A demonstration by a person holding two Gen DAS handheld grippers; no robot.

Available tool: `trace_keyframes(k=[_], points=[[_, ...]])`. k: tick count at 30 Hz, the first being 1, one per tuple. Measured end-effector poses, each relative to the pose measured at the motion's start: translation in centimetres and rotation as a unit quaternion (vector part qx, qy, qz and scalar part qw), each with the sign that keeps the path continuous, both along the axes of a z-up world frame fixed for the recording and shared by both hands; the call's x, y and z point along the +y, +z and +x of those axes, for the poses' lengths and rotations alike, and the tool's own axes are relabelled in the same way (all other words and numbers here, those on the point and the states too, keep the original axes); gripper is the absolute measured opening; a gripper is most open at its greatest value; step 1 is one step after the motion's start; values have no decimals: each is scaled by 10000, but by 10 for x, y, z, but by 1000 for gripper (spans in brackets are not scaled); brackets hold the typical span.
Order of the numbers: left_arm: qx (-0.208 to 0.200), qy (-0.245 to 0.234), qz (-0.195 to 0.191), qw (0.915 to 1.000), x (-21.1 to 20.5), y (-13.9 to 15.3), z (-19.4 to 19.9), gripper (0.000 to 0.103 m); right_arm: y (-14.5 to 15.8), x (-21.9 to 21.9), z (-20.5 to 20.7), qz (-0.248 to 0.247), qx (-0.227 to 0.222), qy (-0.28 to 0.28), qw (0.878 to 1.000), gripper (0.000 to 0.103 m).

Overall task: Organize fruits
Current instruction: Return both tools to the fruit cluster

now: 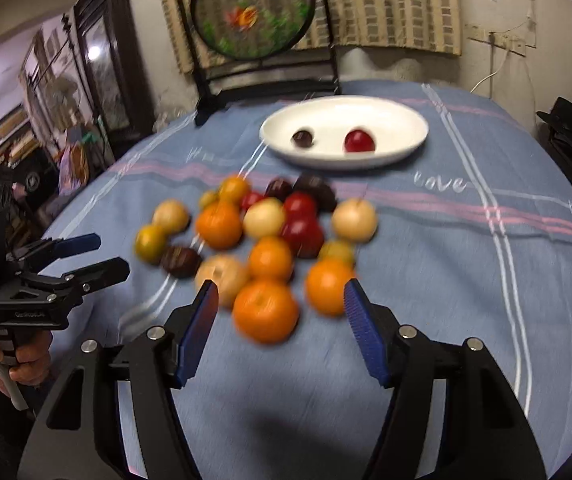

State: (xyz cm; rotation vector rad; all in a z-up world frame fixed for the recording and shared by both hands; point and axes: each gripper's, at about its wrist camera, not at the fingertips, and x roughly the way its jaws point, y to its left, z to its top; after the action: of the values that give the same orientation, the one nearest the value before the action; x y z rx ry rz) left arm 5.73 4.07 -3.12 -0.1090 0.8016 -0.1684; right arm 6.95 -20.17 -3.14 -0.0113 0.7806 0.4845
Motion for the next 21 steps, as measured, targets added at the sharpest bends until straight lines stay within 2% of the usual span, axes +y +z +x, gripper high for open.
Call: trace_keyframes(k=[3,5,8,12,21], points=[[84,-6,173,9998,-5,-7,-5,100,-9,12,-5,-320,60,94,9994,66],[-25,-76,249,9997,-8,-6,-9,100,-15,15,-2,-390,147,168,9990,66],[25,-40,325,9995,-10,-7,-8,100,-23,21,2,-450,238,149,9986,66],[62,-93,273,9996,-9,-9,-8,100,-33,21,12,-417,463,77,9980,66],[118,-171,296,9993,-11,-11,-7,100,-32,29,16,-548,386,128,9977,62]])
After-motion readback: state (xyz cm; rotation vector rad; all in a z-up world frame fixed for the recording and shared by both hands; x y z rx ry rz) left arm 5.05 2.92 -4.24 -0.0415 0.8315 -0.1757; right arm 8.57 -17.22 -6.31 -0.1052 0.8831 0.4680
